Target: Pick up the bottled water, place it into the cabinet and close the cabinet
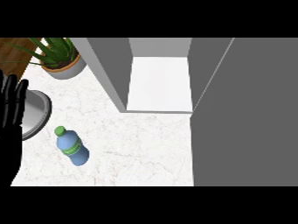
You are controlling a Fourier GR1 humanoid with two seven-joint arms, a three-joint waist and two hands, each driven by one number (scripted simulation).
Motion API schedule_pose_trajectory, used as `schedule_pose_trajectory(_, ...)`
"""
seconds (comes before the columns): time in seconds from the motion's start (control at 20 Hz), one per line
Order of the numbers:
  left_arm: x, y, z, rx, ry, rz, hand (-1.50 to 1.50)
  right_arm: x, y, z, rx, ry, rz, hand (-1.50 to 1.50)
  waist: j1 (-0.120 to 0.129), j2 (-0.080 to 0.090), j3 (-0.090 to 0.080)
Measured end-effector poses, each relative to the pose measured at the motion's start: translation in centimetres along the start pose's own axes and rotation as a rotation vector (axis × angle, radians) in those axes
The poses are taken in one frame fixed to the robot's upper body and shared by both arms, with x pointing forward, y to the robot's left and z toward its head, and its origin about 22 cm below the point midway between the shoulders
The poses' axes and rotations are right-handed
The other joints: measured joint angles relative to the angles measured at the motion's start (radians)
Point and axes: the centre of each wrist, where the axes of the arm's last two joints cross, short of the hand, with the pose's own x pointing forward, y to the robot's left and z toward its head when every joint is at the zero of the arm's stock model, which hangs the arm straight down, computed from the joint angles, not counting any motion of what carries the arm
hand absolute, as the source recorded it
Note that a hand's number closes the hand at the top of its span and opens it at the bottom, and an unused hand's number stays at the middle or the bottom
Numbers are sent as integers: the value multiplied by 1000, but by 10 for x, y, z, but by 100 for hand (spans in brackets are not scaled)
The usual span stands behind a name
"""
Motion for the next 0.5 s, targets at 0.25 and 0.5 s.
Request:
schedule_pose_trajectory(0.25, 2, 8, -5, 143, 108, -170, -150, 7, -1, 7, 10, -35, -31, -150, -23, -14, -17)
schedule_pose_trajectory(0.5, -7, 11, 0, 360, 359, -219, -150, 10, 5, 27, 53, 98, -117, -150, -37, -19, -22)
